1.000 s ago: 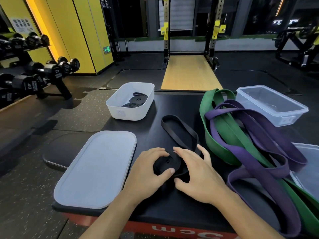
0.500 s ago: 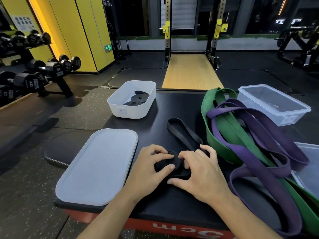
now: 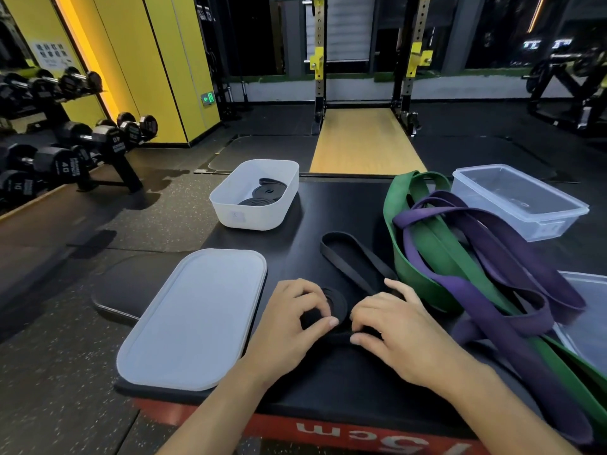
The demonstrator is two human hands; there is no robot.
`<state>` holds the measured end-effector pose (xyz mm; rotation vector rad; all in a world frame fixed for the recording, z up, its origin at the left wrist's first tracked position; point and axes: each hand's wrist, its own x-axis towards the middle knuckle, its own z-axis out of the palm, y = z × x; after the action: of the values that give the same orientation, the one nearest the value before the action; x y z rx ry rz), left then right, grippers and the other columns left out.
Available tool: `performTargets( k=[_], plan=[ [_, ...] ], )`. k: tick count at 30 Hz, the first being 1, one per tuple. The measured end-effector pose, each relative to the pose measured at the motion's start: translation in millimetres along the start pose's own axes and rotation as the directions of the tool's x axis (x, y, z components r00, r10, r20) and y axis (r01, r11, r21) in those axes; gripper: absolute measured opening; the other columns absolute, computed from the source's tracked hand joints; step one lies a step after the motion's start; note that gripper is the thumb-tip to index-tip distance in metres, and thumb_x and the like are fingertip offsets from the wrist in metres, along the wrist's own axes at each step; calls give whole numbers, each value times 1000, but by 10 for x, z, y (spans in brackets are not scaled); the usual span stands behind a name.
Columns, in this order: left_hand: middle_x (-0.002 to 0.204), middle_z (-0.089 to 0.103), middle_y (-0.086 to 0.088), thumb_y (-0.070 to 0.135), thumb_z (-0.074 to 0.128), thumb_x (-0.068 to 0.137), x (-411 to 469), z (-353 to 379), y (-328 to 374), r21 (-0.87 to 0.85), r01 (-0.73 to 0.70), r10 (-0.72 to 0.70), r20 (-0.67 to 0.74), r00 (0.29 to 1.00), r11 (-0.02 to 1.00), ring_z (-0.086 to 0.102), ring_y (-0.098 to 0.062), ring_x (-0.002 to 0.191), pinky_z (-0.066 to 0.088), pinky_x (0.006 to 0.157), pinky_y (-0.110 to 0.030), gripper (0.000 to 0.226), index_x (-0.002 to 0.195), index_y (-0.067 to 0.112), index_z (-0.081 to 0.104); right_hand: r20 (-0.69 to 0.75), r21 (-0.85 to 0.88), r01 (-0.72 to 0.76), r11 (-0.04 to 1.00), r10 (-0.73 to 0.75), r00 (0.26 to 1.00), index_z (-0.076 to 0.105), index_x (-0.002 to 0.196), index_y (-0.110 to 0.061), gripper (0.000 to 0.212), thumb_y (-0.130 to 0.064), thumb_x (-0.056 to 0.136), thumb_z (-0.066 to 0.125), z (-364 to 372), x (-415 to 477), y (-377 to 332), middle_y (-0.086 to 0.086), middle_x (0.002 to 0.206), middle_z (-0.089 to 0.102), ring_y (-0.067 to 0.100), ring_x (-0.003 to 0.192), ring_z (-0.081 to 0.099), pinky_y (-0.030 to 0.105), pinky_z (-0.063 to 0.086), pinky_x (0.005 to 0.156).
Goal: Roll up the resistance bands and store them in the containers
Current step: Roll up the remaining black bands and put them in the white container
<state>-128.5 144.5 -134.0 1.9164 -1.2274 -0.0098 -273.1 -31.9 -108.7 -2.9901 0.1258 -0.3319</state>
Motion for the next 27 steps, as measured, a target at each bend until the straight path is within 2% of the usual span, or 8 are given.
performTargets(
  k=[3,6,9,11,14,18,22,27],
  plan=[
    [105,61,22,43,74,92,-6,-22,38,42,-29,28,16,999,999,51,-9,117,38,95,-19,13,86,34,65,61,-76,-9,997,14,998,60,98,-35,15,-49,99,53,-48,6,-46,-20,104,63,1,105,55,32,-4,123],
    [106,61,23,58,79,78,-35,-48,52,86,-42,38,45,998,995,51,-7,116,40,94,-18,31,86,32,63,66,-121,-45,992,53,996,60,96,-33,16,-48,97,57,-99,36,-123,-16,96,62,5,103,54,36,2,121],
    [108,59,24,57,81,75,-30,-43,33,113,-65,58,58,997,991,50,-5,116,43,95,-25,33,87,33,61,106,-148,-62,987,78,991,54,92,-33,17,-49,97,58,-167,75,-163,-14,96,57,8,105,50,37,6,120],
    [108,58,25,55,81,76,-18,-35,17,108,-65,59,55,997,992,50,-5,116,43,95,-26,31,87,34,61,113,-182,-19,983,40,993,47,86,-35,21,-46,94,63,-210,106,-175,-14,94,51,13,105,50,40,9,119],
    [108,59,25,56,81,76,-21,-29,-3,103,-66,61,50,997,992,50,-5,116,42,96,-25,31,86,34,60,205,-232,71,970,-23,979,45,86,-33,22,-41,93,64,-288,171,-205,-13,93,45,13,105,48,42,-4,125],
    [108,58,25,55,81,77,-28,-28,-3,103,-65,60,49,997,993,49,-5,117,42,96,-25,31,86,34,60,300,-166,110,980,-56,952,51,88,-31,18,-42,94,63,-389,224,-146,-13,92,48,8,93,55,33,-4,125],
    [108,58,25,54,83,77,-27,-27,6,90,-57,53,45,998,994,49,-5,117,42,96,-24,31,86,33,61,329,-69,-60,996,79,941,53,102,-33,7,-38,99,56,-525,238,72,-17,96,66,2,99,56,33,8,120],
    [108,59,25,53,83,78,-28,-36,12,87,-51,47,51,998,995,50,-6,118,42,95,-21,29,86,36,61,421,-127,-89,988,135,897,62,128,-43,29,-43,99,60,-596,241,245,-21,101,64,0,108,47,31,6,115]
  ],
)
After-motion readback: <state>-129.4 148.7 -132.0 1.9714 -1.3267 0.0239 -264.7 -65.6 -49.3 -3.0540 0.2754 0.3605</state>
